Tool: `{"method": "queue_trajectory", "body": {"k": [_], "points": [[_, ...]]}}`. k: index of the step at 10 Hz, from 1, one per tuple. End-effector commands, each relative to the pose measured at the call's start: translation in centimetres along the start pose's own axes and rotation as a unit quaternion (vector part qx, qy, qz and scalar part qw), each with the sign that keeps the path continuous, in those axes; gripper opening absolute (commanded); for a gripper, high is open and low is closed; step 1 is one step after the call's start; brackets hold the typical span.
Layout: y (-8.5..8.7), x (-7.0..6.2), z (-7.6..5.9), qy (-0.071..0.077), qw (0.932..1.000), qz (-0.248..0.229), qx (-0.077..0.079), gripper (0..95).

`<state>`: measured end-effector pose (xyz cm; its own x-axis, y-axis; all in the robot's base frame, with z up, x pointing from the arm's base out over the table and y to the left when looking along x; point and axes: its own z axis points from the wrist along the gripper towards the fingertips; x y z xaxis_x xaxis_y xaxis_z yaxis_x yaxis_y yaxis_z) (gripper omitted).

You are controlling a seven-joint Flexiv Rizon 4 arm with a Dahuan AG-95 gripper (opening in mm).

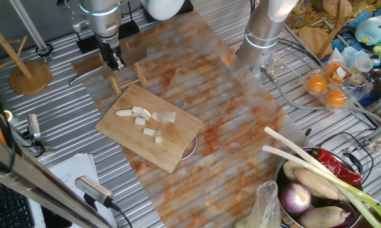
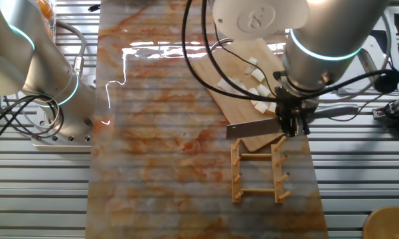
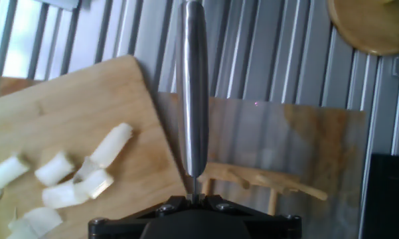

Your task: Chop the scallions

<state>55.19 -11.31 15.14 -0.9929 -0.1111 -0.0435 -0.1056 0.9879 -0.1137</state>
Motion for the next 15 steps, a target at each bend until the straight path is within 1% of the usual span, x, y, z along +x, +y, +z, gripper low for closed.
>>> {"method": "queue_trajectory", "body": {"k": [1,2,5,7,8,11,15], "points": [[-1.0,0.3,0.7,0.001,1.0,0.006,0.0,0.0],[-1.1,0.2,0.9,0.0,1.0,0.007,0.001,0.0],[-1.5,-0.2,2.5,0.002,0.9998,0.015,-0.009,0.0],[-1.6,-0.2,3.0,0.001,0.9993,0.031,-0.021,0.0],[-1.8,-0.2,3.6,0.008,0.999,0.035,-0.027,0.0],[-2.0,0.1,4.5,0.018,0.9994,0.025,-0.018,0.0],[-2.3,0.7,6.2,0.017,0.9995,0.023,-0.016,0.0]]}}
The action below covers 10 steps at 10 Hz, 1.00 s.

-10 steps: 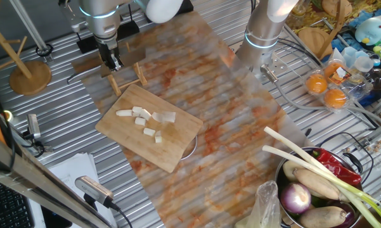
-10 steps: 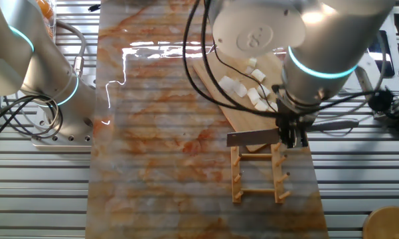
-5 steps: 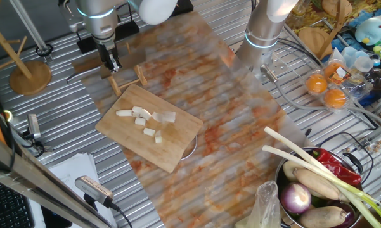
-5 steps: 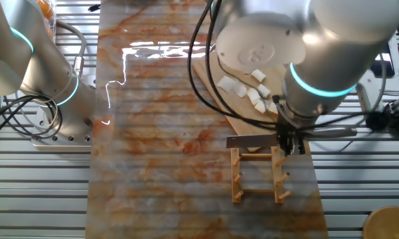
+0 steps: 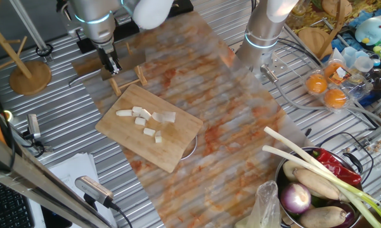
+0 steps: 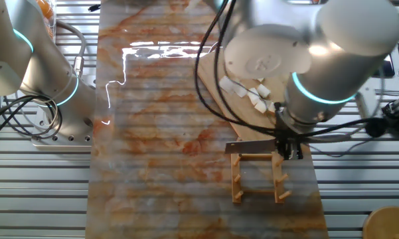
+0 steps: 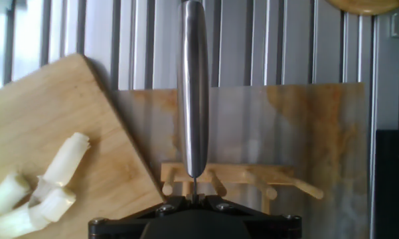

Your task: Chop the scallions

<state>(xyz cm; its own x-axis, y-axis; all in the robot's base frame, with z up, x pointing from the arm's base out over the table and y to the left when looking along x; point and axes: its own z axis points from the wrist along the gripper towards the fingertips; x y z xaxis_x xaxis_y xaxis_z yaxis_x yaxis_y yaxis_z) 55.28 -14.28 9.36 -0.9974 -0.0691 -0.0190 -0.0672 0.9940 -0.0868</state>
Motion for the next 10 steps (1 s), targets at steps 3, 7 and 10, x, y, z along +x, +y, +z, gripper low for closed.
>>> {"method": "queue_trajectory", "body": {"k": [3,7,10], "points": [[0.0,0.4,1.1,0.002,0.9999,0.01,-0.003,0.0],[0.0,0.4,2.0,0.005,0.9998,0.017,-0.002,0.0],[-0.1,0.7,2.9,0.005,0.9998,0.021,-0.002,0.0]]}}
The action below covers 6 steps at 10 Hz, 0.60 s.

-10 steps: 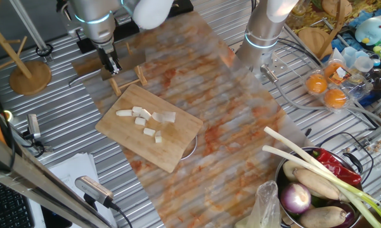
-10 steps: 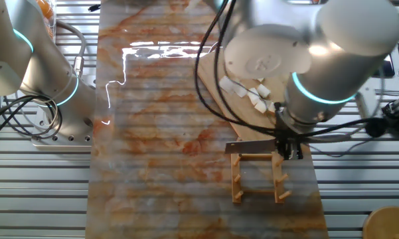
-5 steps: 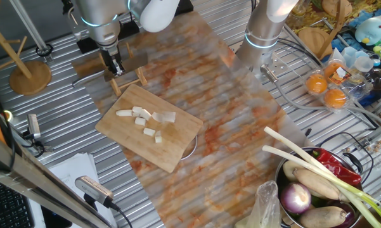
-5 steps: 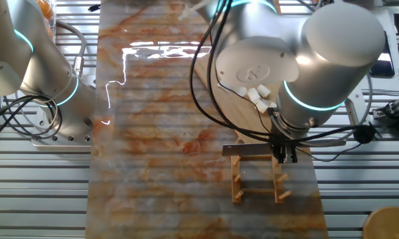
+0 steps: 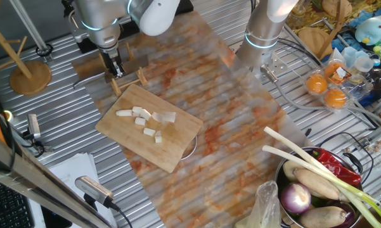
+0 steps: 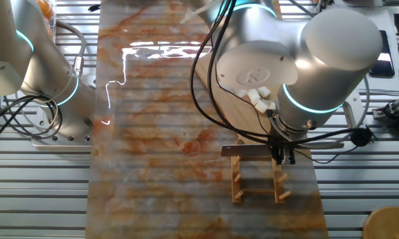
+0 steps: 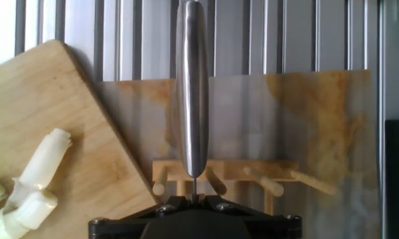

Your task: Chop the scallions

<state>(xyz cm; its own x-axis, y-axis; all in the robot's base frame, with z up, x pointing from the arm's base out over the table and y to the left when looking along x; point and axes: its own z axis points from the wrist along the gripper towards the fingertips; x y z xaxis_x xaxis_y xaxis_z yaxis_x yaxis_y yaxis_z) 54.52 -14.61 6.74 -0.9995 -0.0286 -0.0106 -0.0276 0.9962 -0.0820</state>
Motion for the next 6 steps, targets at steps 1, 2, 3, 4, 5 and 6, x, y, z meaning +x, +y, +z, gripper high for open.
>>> {"method": "queue_trajectory", "body": {"k": [1,2,3,4,5,6], "points": [[-0.1,-0.02,0.67,0.0,1.0,0.0,0.0,0.0],[-0.12,0.0,0.87,0.0,1.0,-0.004,0.0,0.0],[-0.14,0.05,0.95,0.001,1.0,-0.007,-0.001,19.0],[-0.14,0.06,0.96,0.001,1.0,-0.007,-0.001,19.0],[-0.14,0.07,0.96,0.002,0.9999,-0.01,-0.002,19.0],[-0.14,0.07,0.96,0.002,0.9999,-0.012,-0.002,38.0]]}}
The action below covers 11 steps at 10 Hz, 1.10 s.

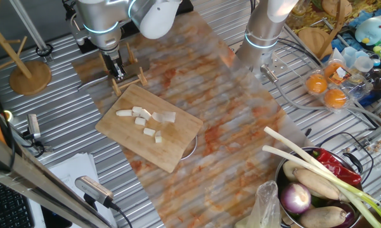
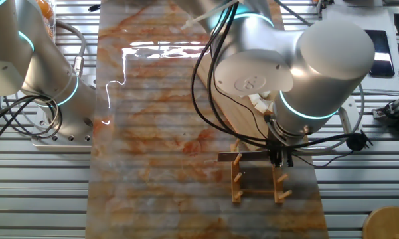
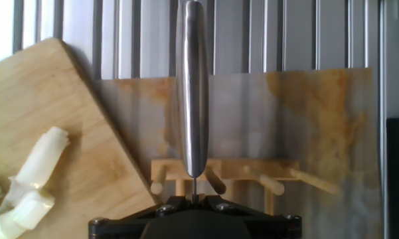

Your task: Chop the scallions

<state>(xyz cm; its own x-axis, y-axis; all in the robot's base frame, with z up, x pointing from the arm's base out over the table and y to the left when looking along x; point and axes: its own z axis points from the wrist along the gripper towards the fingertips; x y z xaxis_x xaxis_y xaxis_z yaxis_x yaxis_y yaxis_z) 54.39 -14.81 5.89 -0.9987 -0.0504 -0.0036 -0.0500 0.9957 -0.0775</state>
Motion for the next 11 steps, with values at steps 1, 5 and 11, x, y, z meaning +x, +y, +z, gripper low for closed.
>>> {"method": "queue_trajectory", "body": {"k": [1,5,11], "points": [[0.0,-0.1,0.1,0.0,1.0,-0.001,0.001,38.0],[0.1,0.1,-2.4,-0.008,0.9999,-0.009,-0.004,38.0],[2.9,0.0,-9.9,-0.01,0.9989,-0.042,-0.021,38.0]]}}
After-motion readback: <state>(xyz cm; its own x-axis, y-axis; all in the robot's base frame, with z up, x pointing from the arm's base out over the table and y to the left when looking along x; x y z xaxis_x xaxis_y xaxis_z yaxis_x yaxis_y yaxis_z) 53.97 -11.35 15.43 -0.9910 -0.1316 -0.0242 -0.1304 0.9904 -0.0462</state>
